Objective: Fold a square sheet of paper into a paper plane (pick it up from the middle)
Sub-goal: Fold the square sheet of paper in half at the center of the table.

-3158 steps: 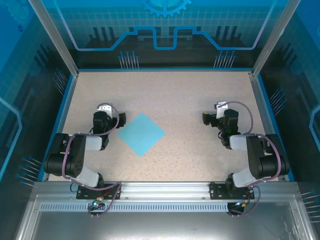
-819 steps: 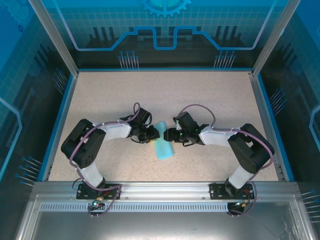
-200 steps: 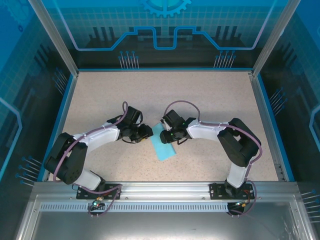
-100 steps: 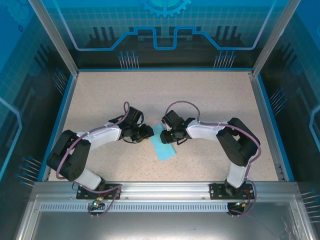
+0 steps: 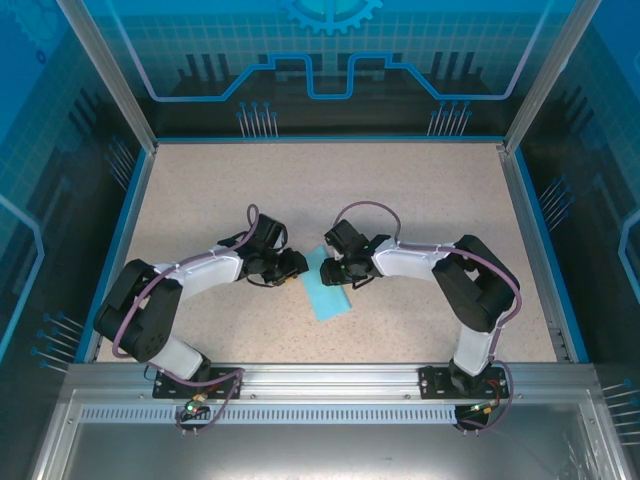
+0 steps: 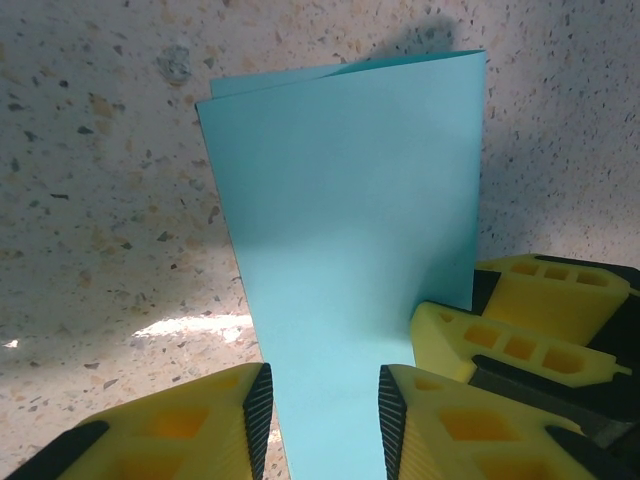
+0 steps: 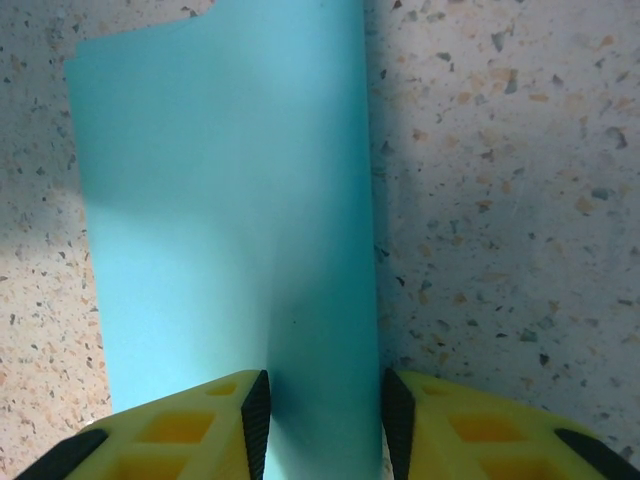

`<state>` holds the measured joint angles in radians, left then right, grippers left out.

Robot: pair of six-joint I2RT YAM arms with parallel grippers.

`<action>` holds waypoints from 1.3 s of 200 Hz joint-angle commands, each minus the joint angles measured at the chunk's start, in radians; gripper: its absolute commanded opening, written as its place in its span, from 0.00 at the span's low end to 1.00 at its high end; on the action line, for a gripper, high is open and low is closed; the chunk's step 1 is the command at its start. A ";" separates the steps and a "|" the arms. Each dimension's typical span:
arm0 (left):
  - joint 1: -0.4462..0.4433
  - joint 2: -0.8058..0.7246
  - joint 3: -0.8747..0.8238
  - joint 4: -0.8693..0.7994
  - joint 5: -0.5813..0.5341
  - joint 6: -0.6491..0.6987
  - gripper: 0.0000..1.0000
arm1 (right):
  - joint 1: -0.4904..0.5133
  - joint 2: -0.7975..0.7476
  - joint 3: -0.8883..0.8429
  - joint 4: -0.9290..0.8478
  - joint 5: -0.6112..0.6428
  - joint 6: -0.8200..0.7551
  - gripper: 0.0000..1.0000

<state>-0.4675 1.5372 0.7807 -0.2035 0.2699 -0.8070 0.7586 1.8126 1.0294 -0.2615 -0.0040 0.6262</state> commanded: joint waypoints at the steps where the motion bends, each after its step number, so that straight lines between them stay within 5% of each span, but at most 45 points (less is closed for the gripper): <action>1: -0.007 0.004 -0.016 0.002 0.026 -0.005 0.37 | -0.004 0.030 0.011 -0.012 -0.028 0.041 0.38; 260: -0.016 0.034 -0.005 0.002 0.036 -0.001 0.36 | -0.036 0.038 -0.002 -0.008 -0.019 0.038 0.36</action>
<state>-0.4789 1.5574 0.7803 -0.1974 0.2852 -0.8108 0.7368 1.8233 1.0409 -0.2718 -0.0292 0.6765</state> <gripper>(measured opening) 0.365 0.364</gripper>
